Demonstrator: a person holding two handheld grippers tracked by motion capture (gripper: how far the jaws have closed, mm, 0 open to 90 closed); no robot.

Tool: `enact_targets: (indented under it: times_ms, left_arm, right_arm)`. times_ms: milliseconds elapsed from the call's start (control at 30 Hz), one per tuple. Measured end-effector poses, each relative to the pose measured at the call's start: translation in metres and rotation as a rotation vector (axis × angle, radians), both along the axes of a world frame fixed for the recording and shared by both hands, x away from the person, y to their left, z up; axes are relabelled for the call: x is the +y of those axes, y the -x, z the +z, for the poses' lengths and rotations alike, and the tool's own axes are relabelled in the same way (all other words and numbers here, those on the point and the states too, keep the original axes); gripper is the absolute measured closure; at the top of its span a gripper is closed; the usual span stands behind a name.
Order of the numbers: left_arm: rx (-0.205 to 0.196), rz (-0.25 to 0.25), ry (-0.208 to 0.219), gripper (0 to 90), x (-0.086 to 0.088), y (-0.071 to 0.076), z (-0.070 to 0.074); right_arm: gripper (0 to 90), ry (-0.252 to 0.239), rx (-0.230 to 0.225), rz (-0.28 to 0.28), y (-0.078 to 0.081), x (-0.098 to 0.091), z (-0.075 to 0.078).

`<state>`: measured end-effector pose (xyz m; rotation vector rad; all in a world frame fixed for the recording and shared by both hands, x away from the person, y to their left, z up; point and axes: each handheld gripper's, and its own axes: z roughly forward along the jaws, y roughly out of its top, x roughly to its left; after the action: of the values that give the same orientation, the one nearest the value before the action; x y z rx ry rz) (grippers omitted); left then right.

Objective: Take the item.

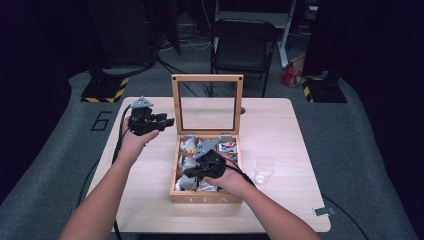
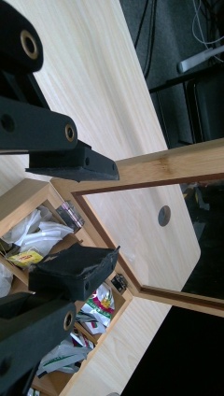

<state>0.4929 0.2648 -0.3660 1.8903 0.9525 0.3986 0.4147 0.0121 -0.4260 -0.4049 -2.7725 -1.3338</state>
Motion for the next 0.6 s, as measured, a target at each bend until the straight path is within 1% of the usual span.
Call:
enact_targets:
  times_ms: [33, 67, 133, 200, 233, 333, 400, 500, 533, 600]
  left_arm:
    - [0.0, 0.001, -0.001, 55.5, 0.0, 0.0, 0.0]
    - [-0.003, 0.002, 0.0, 55.5, 0.0, 0.0, 0.0]
    - [-0.004, 0.002, -0.003, 55.5, 0.0, 0.0, 0.001]
    - [-0.006, 0.005, -0.001, 55.5, 0.001, 0.0, 0.001]
    - [-0.006, 0.005, -0.001, 55.5, 0.001, 0.0, 0.001]
    - [-0.004, 0.004, -0.005, 55.5, 0.001, 0.001, 0.002]
    - [-0.005, 0.002, -0.007, 55.6, 0.001, 0.0, 0.003]
    - [-0.005, 0.003, -0.008, 55.5, 0.001, 0.0, 0.003]
    - [-0.004, 0.004, -0.007, 55.5, 0.001, 0.0, 0.003]
    - [-0.009, 0.006, -0.003, 55.5, 0.001, 0.001, 0.003]
  right_arm:
    - [90.0, 0.0, -0.01, 0.001, 0.0, -0.001, 0.002]
    - [90.0, -0.003, -0.004, -0.001, 0.001, -0.002, 0.004]
    - [90.0, -0.007, -0.012, -0.002, 0.001, -0.004, 0.009]
    - [90.0, -0.015, -0.004, -0.008, 0.002, -0.006, 0.013]
    - [90.0, -0.016, -0.015, -0.014, 0.001, -0.007, 0.016]
    - [90.0, -0.033, -0.01, -0.027, 0.001, -0.01, 0.022]
    - [90.0, -0.035, -0.008, -0.035, 0.002, -0.012, 0.027]
    - [90.0, -0.038, -0.026, -0.03, 0.002, -0.014, 0.032]
    - [90.0, -0.039, -0.021, -0.036, 0.002, -0.015, 0.034]
    - [90.0, -0.04, -0.027, -0.037, 0.002, -0.016, 0.037]
